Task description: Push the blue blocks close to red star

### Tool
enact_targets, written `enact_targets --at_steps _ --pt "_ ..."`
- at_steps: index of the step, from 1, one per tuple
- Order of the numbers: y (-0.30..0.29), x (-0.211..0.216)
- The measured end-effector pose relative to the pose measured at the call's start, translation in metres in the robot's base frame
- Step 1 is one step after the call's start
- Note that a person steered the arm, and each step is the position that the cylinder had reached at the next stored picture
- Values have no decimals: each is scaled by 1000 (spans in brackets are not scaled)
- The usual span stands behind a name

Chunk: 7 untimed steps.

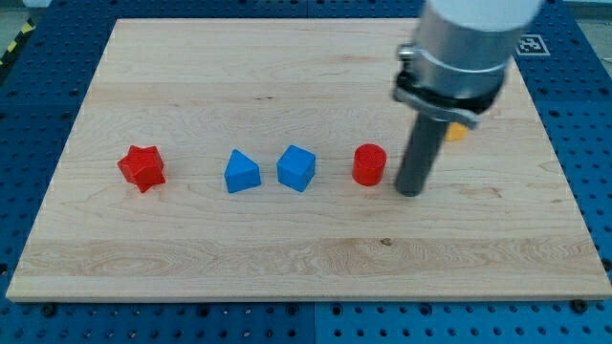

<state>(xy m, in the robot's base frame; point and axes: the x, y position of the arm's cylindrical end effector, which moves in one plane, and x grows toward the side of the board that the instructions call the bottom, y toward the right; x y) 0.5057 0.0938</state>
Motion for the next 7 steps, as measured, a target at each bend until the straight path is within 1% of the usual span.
enact_targets --at_steps 1,2,3,4,5,6,7 --pt "-23 0" --pt "-23 -1" --pt "-22 -16" --pt "-6 -25" --pt "4 -25" --pt "-22 -25" --pt "-74 -25"
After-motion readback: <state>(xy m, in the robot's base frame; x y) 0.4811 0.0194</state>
